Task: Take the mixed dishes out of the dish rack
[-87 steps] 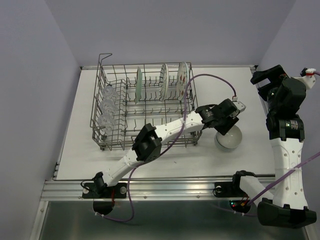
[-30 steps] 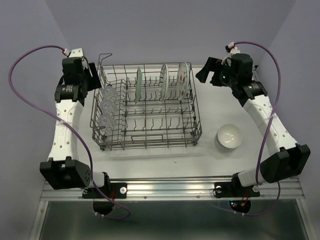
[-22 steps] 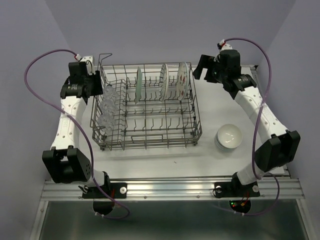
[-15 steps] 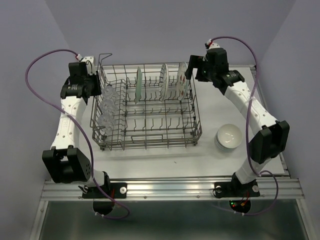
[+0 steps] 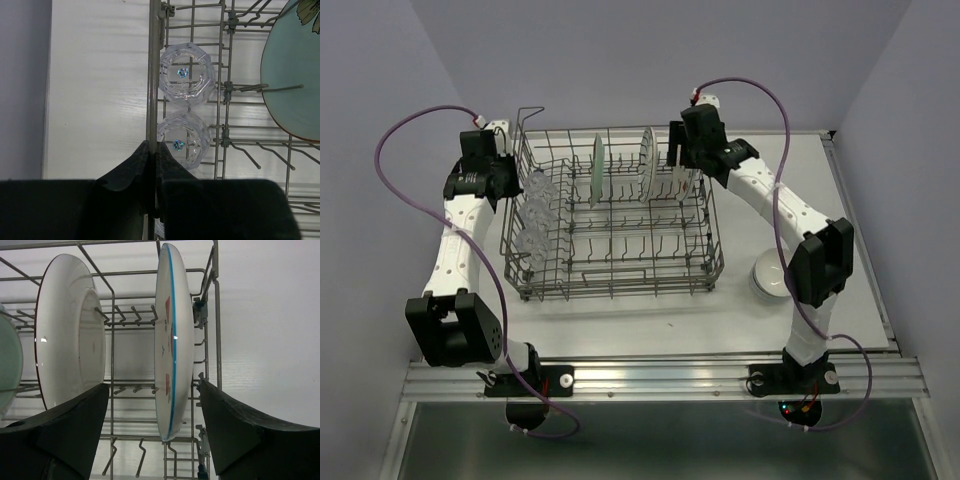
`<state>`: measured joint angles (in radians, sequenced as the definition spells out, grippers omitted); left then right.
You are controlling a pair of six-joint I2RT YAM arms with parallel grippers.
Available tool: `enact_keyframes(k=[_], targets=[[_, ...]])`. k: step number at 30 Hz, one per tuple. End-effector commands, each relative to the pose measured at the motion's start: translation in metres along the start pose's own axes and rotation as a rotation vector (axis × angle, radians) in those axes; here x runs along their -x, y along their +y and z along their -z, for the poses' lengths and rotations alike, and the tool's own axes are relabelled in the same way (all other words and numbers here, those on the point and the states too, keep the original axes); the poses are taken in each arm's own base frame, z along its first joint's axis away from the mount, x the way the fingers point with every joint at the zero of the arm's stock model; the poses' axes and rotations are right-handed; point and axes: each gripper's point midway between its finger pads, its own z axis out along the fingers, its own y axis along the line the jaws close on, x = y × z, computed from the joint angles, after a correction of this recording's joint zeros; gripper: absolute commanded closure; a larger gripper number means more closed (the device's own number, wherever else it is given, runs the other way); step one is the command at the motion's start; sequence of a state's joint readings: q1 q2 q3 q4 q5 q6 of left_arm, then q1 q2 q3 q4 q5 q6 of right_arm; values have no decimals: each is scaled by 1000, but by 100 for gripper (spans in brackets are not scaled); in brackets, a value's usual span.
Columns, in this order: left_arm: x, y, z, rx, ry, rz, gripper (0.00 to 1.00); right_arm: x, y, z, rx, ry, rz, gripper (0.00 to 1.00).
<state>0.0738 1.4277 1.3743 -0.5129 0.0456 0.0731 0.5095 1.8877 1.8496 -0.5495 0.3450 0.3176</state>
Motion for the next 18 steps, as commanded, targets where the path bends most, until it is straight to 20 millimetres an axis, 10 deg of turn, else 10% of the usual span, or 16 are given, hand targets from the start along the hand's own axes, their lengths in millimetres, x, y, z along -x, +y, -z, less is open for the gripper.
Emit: enact_keyframes(k=[1,18], targets=[[9,4,5,9,-35,-37,100,22,0,1,-151,-107,25,23],[11,4,3,5,-38,-51,100,6,-11,-16,-342,-132,16,40]])
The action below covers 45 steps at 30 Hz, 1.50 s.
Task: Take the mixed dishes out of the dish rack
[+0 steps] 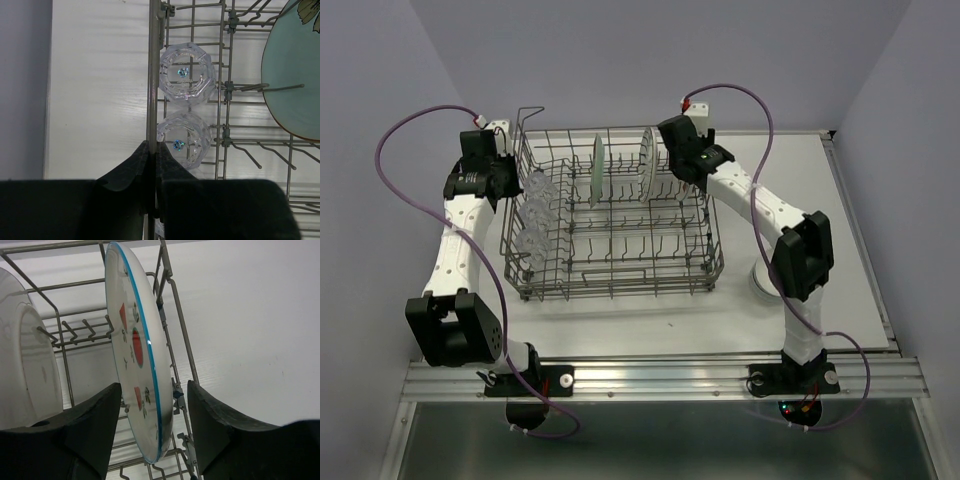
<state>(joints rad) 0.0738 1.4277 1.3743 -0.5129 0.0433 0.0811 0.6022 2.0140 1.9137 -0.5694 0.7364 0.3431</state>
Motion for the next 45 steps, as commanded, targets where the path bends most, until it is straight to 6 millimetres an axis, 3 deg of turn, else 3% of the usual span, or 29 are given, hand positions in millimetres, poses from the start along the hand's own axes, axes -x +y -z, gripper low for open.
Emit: enact_keyframes(k=[1,4,7,12,14,20,33,45], targets=[[11,3,3,4,-38,-43,100,19,-1,-1,-36,-52,-57,41],[11,4,3,7,-40,-41,100,19,-1,-4,-50,-54,-57,44],[12,4,4,9,-43,-38,100,19,-1,-5,-57,-57,-61,60],[9,5,2,18,-33,-35,100,26,-4,-2,-65,-75,-62,71],[9,5,2,18,-33,-37,100,29,-3,-1,-53,-83,-38,82],[9,5,-1,17,-26,-32,100,41,7,11,-18,-126,19,99],[11,7,-1,26,-29,-29,100,77,11,34,-44,-244,99,99],[10,8,-2,36,-24,-26,100,103,-2,50,-109,-308,57,99]])
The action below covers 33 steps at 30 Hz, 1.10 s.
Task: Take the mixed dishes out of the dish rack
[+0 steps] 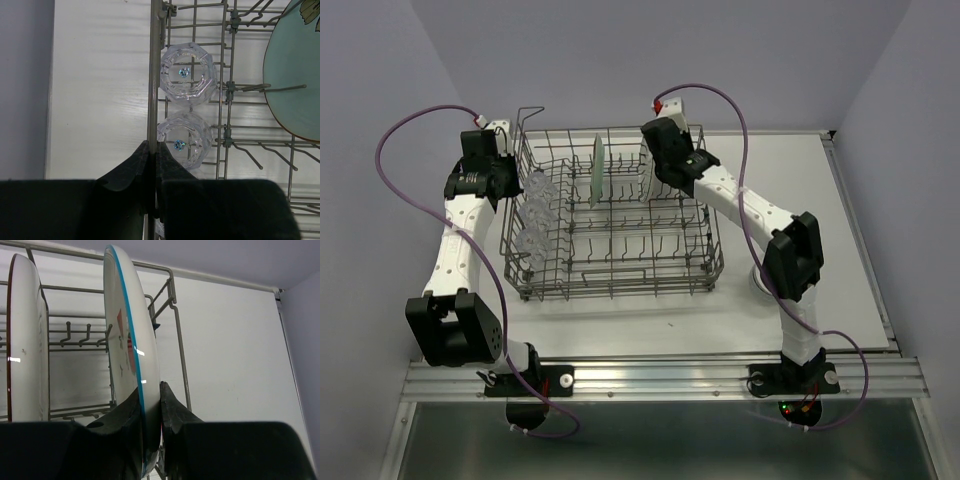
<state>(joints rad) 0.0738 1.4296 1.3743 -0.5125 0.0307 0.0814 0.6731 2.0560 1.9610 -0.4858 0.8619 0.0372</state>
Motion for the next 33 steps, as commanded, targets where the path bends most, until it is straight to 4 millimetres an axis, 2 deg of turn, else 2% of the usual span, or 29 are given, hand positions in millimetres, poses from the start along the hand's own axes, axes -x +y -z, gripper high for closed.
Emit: enact_keyframes(k=[1,11,17,22,25,26,27,28,29,30,31,32,33], targets=[[11,6,-2,23,-27,-25,100,83,-41,28,-103,-193,-214,99],[12,6,-2,23,-30,-19,100,115,-59,45,-95,-253,-257,99],[15,5,-2,22,-38,-10,100,142,-85,67,-104,-305,-322,99],[16,4,-3,17,-38,-7,100,155,-106,82,-93,-336,-384,99],[18,2,-3,8,-43,-1,100,157,-132,80,-74,-340,-449,99],[17,2,-3,5,-40,-1,100,156,-151,74,-51,-334,-503,99],[17,2,-3,6,-40,-1,100,150,-155,63,-39,-315,-517,99],[16,3,-3,9,-40,-1,100,157,-162,66,47,-328,-586,99],[16,3,-3,12,-40,-2,100,154,-173,62,71,-319,-616,99],[16,4,-3,17,-38,-2,100,143,-206,51,45,-308,-679,99],[16,5,-3,21,-40,-2,100,137,-219,46,53,-302,-679,99],[17,5,-3,23,-44,-2,100,135,-223,43,111,-292,-722,99],[16,5,-3,20,-44,-3,100,114,-254,24,68,-260,-748,99]])
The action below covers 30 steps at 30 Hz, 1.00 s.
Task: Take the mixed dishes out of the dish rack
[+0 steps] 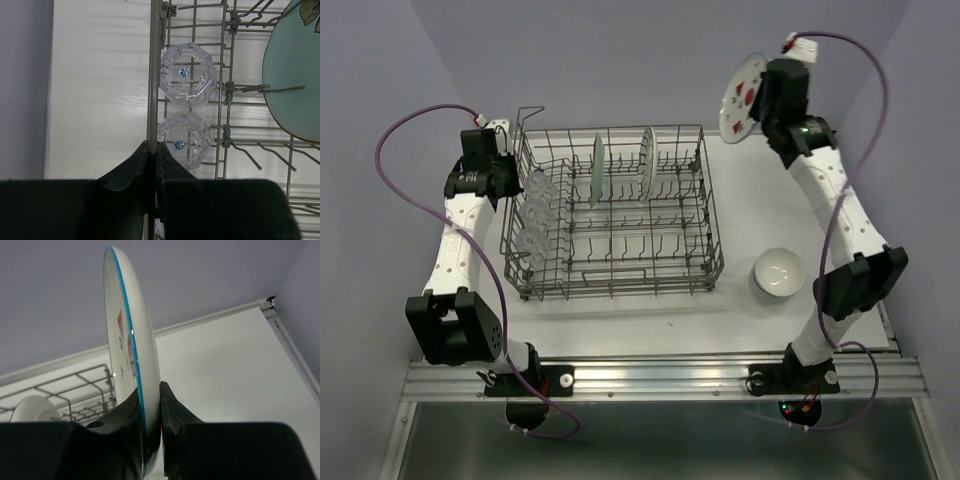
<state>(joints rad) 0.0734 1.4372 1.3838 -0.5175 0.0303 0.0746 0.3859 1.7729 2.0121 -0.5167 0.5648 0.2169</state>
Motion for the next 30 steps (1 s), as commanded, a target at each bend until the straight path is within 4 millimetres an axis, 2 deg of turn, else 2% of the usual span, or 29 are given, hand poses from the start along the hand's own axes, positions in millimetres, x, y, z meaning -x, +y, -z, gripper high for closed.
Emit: enact_keyframes(k=[1,3,4,5,6,7,8,9,10,12,14,16,22,26,30], targets=[[16,4,-2,15,-49,-10,100,65,-83,6,63,-109,-322,99],[16,4,-3,14,-48,-5,100,57,-110,0,70,-80,-358,99],[16,3,-3,14,-48,-8,100,38,-146,-13,27,-42,-390,99],[15,5,-3,21,-46,-4,100,36,-148,-13,89,-30,-412,99],[15,5,-4,23,-43,-5,100,27,-156,-16,111,-8,-431,99],[15,5,-4,23,-41,-5,100,19,-157,-17,178,28,-459,99],[14,5,-4,23,-40,-4,100,-6,-165,-24,187,80,-482,99],[14,5,-4,21,-38,-6,100,-9,-183,-31,192,66,-514,99],[15,5,-4,23,-41,-4,100,-19,-180,-32,262,101,-533,99],[15,5,-5,21,-41,-1,100,-51,-193,-47,294,149,-566,99],[15,5,-5,21,-40,-4,100,-68,-187,-52,346,175,-567,99],[14,5,-6,23,-37,-5,100,-87,-192,-62,355,178,-560,99],[11,2,-11,8,-17,3,100,-110,-180,-74,499,149,-478,99],[11,2,-13,10,-14,9,100,-144,-178,-86,544,193,-473,99],[13,2,-12,7,-20,9,100,-168,-176,-97,547,243,-493,99]])
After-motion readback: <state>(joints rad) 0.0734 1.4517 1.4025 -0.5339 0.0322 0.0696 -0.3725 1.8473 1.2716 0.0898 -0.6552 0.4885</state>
